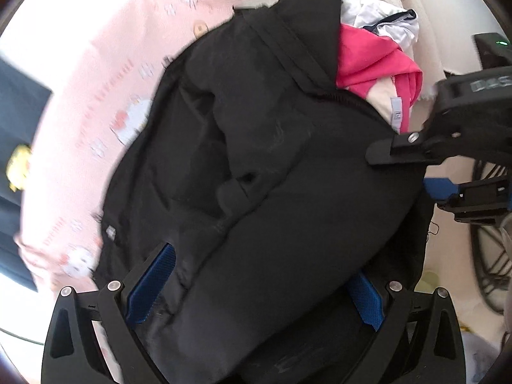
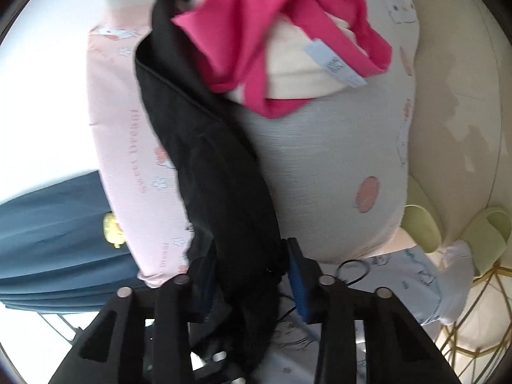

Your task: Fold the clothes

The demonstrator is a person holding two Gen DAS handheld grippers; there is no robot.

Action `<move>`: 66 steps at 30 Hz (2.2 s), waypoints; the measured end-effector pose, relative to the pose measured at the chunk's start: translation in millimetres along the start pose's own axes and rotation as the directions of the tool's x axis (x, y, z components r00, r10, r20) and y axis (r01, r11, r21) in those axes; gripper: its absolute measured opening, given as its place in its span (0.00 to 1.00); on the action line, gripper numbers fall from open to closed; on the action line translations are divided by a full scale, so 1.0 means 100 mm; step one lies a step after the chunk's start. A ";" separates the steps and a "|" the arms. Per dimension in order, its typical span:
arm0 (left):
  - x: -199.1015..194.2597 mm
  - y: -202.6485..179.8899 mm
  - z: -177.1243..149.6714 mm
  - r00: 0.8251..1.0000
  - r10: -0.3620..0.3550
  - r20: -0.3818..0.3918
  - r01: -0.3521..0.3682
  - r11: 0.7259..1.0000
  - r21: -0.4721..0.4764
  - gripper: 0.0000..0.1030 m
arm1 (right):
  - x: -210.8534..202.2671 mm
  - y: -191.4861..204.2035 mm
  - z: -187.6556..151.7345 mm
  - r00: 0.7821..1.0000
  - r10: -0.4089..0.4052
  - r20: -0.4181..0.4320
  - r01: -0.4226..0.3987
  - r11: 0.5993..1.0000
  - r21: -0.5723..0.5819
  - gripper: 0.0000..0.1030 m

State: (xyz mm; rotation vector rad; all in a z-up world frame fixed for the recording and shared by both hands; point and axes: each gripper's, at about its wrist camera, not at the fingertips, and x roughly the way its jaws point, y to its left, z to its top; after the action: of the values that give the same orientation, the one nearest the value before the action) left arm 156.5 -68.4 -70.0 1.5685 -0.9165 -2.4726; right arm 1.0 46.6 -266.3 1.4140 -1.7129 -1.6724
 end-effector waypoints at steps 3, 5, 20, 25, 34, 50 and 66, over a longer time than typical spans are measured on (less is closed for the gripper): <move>-0.01 0.05 -0.03 0.997 -0.077 0.018 0.077 0.997 -0.027 0.79 | -0.11 0.19 -0.08 1.000 0.011 0.026 -0.009 0.999 -0.054 0.33; -0.08 0.00 -0.06 0.996 -0.064 0.054 0.064 0.998 -0.001 0.68 | -0.16 0.32 -0.14 0.999 0.025 0.033 -0.022 0.996 -0.089 0.33; -0.22 0.28 -0.19 0.968 -0.225 0.113 0.242 0.957 -0.161 0.44 | -0.61 0.06 -0.18 0.987 0.019 0.157 -0.008 0.997 -0.074 0.72; -0.23 0.42 -0.24 0.943 -0.302 0.141 0.330 0.905 -0.270 0.42 | -0.34 -0.07 -0.02 0.998 0.002 0.060 0.003 0.997 -0.077 0.76; -0.17 0.53 -0.27 0.939 -0.312 0.148 0.344 0.879 -0.330 0.32 | 0.00 -0.10 -0.05 0.993 0.118 0.018 -0.117 0.993 -0.033 0.39; -0.56 1.08 -0.44 0.823 -0.501 0.269 0.566 0.674 -0.474 0.49 | -0.25 1.02 -0.24 0.990 0.143 -0.006 -0.137 0.935 -0.327 0.29; -0.42 1.57 -0.18 0.893 -0.351 0.281 0.450 0.704 -0.550 0.15 | -0.25 1.21 -0.30 0.999 0.029 -0.016 -0.033 0.905 -0.423 0.29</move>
State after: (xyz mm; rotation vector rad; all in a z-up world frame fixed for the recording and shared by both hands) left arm 153.3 -189.5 40.0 1.4498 0.2811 -2.7793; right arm -11.5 26.5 -141.1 1.1770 -1.2512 -1.8722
